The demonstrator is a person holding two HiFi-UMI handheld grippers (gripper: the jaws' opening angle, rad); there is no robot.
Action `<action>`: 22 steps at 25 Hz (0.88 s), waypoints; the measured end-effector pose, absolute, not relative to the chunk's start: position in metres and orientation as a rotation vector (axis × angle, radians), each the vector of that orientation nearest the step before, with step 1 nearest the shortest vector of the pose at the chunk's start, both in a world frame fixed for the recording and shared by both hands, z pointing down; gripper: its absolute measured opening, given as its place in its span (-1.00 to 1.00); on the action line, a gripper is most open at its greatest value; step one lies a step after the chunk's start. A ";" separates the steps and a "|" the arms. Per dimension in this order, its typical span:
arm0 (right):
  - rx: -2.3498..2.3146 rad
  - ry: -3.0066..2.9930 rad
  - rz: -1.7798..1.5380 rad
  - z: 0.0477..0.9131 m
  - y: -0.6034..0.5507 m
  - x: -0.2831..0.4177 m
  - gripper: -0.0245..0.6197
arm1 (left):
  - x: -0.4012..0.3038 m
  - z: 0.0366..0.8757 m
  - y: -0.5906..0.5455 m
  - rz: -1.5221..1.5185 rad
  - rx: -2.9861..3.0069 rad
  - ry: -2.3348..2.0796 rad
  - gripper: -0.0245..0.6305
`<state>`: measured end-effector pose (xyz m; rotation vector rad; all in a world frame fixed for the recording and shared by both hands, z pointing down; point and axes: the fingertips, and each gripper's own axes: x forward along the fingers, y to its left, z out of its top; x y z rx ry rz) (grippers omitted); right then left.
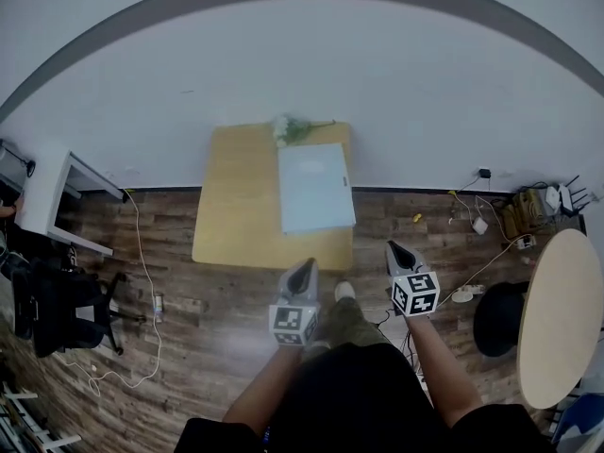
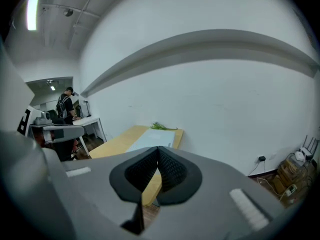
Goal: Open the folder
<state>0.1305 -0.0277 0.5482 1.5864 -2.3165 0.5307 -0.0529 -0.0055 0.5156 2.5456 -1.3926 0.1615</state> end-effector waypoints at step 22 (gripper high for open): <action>1.119 -2.200 0.916 0.738 -0.194 0.112 -0.88 | 0.035 0.663 -0.174 0.547 2.395 -1.278 -0.92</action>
